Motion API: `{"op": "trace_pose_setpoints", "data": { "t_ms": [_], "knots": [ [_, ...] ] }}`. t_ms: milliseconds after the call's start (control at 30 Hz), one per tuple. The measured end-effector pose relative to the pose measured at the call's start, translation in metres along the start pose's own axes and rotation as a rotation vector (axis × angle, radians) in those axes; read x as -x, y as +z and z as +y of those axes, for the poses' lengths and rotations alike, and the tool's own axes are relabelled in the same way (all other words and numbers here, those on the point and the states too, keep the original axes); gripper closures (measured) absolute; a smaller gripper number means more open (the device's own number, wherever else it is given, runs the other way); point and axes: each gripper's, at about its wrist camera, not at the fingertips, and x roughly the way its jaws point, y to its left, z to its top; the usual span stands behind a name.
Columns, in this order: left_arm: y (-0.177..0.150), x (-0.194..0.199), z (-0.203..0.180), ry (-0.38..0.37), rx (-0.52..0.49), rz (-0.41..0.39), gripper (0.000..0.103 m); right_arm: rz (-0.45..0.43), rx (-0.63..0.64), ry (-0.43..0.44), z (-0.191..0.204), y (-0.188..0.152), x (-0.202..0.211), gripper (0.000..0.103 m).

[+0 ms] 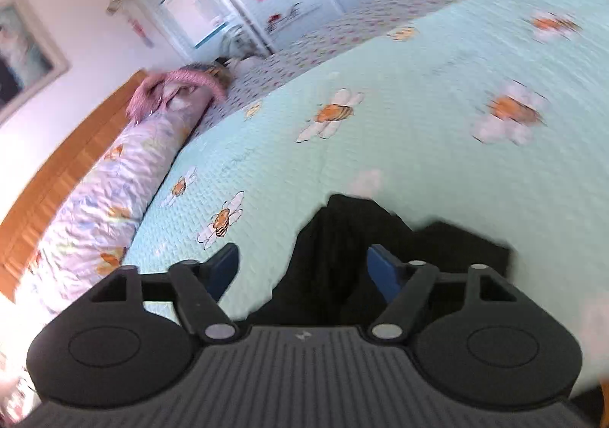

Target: Fold clothes

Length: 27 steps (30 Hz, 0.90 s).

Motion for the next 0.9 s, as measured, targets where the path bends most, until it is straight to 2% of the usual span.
{"op": "trace_pose_setpoints", "data": {
  "t_ms": [67, 200, 267, 367, 433, 467, 500, 533, 600, 667, 733, 833, 900],
  "knots": [
    [-0.001, 0.0, -0.001, 0.004, -0.008, -0.001, 0.03, 0.059, 0.006, -0.038, 0.003, 0.009, -0.041, 0.021],
    [-0.002, -0.003, 0.0, 0.003, -0.019, -0.002, 0.029, 0.24, -0.039, -0.079, -0.006, 0.006, -0.123, 0.021],
    [-0.002, -0.004, 0.001, 0.001, -0.021, -0.002, 0.029, 0.306, -0.004, -0.131, -0.005, -0.002, -0.145, 0.02],
    [-0.001, -0.007, 0.002, -0.003, -0.022, 0.0, 0.027, 0.31, 0.054, -0.16, 0.001, -0.016, -0.156, 0.022],
    [0.0, -0.007, 0.002, -0.006, -0.021, -0.001, 0.027, 0.308, 0.106, -0.173, 0.006, -0.017, -0.158, 0.045],
    [0.001, -0.007, 0.003, -0.006, -0.019, -0.001, 0.027, 0.312, 0.128, -0.168, 0.006, -0.014, -0.159, 0.074],
    [0.001, -0.006, 0.003, -0.007, -0.018, -0.003, 0.028, 0.313, 0.124, -0.158, 0.006, -0.013, -0.158, 0.078],
    [0.002, -0.005, 0.003, -0.004, -0.017, -0.011, 0.028, 0.308, 0.107, -0.149, 0.006, -0.011, -0.157, 0.08],
    [0.006, -0.001, 0.005, 0.01, -0.013, -0.031, 0.037, 0.281, 0.104, -0.126, 0.01, -0.006, -0.152, 0.084],
    [0.015, 0.008, 0.008, 0.048, -0.022, -0.071, 0.058, 0.229, 0.106, -0.078, 0.021, 0.003, -0.14, 0.085],
    [0.031, 0.021, 0.011, 0.097, -0.036, -0.135, 0.066, 0.162, 0.107, -0.024, 0.034, 0.019, -0.125, 0.086],
    [0.063, 0.043, 0.02, 0.144, -0.028, -0.243, 0.065, 0.02, 0.11, 0.047, 0.054, 0.055, -0.103, 0.086],
    [0.083, 0.054, 0.025, 0.206, -0.026, -0.307, 0.061, -0.072, 0.087, 0.068, 0.06, 0.081, -0.093, 0.084]
  ]
}}
